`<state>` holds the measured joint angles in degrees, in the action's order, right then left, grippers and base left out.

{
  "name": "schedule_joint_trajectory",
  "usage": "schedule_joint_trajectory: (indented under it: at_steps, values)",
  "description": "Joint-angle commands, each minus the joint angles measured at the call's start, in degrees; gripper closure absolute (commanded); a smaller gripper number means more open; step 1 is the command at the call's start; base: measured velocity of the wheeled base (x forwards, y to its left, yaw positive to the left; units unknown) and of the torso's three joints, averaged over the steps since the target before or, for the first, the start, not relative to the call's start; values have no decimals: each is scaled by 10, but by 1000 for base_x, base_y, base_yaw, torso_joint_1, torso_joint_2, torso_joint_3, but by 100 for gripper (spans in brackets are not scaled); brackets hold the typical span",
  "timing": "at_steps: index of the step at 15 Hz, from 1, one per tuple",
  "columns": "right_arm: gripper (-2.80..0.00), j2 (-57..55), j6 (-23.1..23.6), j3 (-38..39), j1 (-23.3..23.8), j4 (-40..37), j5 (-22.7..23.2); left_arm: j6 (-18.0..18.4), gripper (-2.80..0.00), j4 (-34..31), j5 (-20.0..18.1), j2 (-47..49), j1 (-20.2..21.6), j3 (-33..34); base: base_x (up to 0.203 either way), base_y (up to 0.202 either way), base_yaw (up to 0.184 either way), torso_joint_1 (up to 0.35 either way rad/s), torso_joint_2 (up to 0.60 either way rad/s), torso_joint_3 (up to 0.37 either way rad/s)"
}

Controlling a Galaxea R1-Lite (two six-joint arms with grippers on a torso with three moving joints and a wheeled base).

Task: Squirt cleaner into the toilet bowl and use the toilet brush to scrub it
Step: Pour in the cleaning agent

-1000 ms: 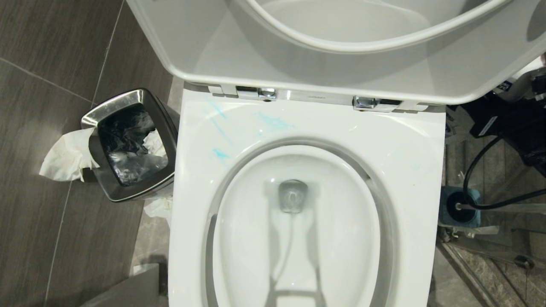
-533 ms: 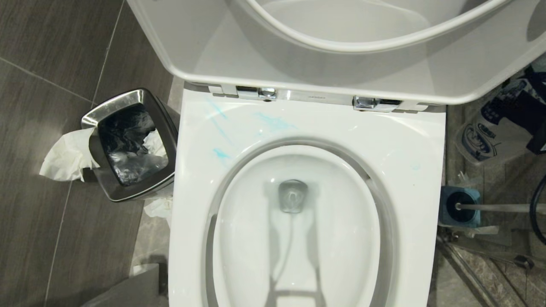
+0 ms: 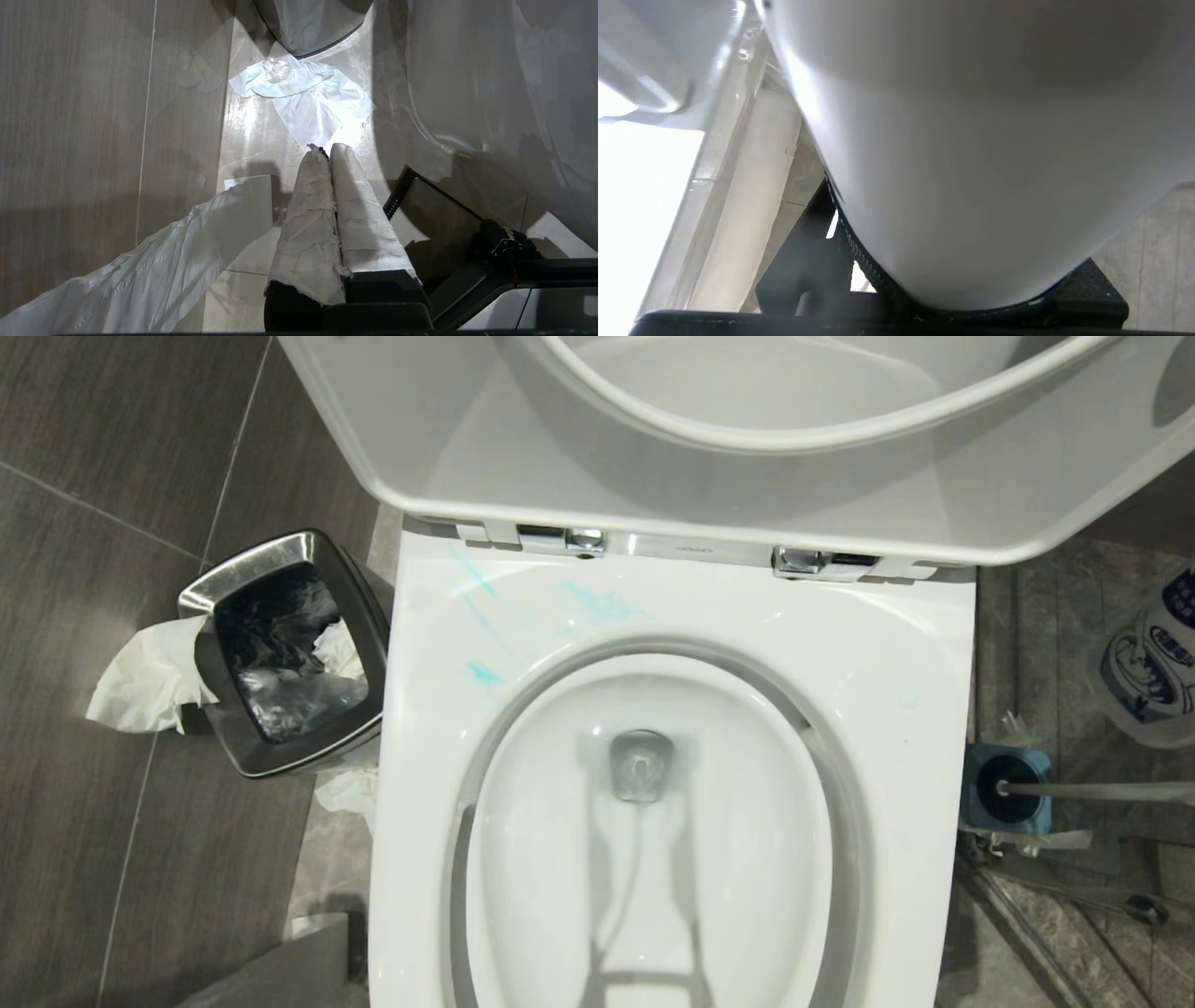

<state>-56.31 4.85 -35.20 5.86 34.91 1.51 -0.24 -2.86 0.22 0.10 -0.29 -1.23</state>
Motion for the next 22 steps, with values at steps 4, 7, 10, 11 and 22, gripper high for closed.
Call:
schedule_joint_trajectory:
  at_steps: [4,7,10,11,22]
  values:
    - [0,72,-10,25,0,3,-9,0,0,0,0,0,0,0,0,0,0,0,0,0]
    - [0,77,-12,31,-1,4,-7,0,0,0,0,0,0,0,0,0,0,0,0,0]
    - [0,78,-19,36,0,4,-25,0,0,0,0,0,0,0,0,0,0,0,0,0]
    - [0,85,-22,37,0,3,-46,0,0,0,0,0,0,0,0,0,0,0,0,0]
    - [0,99,-1,91,-1,2,-49,1,0,0,0,0,0,0,0,0,0,1,1,78]
